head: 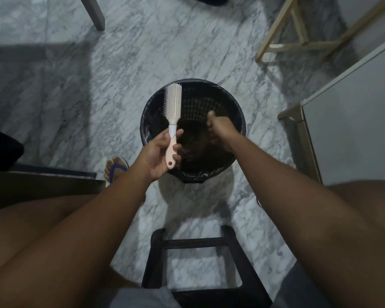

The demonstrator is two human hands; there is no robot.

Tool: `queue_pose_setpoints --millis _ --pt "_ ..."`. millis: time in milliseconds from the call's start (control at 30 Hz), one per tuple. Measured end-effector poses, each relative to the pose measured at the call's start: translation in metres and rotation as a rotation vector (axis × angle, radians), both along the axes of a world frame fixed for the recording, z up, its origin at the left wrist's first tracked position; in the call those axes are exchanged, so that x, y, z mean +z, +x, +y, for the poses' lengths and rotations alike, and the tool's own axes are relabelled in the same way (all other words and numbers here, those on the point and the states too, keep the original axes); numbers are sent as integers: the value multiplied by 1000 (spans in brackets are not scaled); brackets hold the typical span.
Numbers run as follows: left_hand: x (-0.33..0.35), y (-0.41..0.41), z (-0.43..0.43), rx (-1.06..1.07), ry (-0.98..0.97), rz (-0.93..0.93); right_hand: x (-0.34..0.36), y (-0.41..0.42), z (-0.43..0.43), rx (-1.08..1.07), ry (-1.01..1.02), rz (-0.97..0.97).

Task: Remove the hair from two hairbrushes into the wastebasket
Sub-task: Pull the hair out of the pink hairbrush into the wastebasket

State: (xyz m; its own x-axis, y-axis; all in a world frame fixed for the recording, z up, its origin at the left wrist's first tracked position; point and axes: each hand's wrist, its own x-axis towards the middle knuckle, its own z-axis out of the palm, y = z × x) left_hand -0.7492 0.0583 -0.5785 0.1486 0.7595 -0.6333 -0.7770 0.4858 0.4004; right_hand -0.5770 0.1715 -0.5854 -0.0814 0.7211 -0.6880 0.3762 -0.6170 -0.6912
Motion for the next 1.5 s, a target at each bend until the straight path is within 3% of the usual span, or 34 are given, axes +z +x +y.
queue_pose_setpoints --millis 67,133,267,433,533,667,733,967,1033,1167,1333,1367,1467,1500 --pt "0 0 0 -19 1 12 -4 0 -5 415 97 -278" --pt "0 0 0 -25 2 18 -5 -2 -8 629 173 -413" --pt "2 1 1 -34 -3 20 -1 -5 1 513 360 -428" --pt "5 3 0 -52 -5 25 11 -6 3 308 332 -329" --pt "6 5 -1 -64 -8 42 15 -11 9 294 425 -340" --pt "7 10 -1 -88 -6 59 29 -25 12 110 278 87" --pt "7 12 -1 -111 -5 80 33 -31 14 158 273 175" --pt "4 18 1 -76 -19 116 39 -38 25 308 520 -246" --pt "2 16 0 -63 -19 100 56 -35 24 325 478 -207" --pt "0 9 -2 -37 -18 76 58 -26 28 86 441 -67" --pt "3 6 -2 -43 -12 79 21 -7 14 329 199 -367" --pt "4 6 -2 -46 -12 78 19 -7 12 299 203 -340" --pt "4 8 -1 -69 -9 73 32 -18 9 31 177 85" --pt "4 9 -2 -89 -7 73 35 -21 13 28 186 159"
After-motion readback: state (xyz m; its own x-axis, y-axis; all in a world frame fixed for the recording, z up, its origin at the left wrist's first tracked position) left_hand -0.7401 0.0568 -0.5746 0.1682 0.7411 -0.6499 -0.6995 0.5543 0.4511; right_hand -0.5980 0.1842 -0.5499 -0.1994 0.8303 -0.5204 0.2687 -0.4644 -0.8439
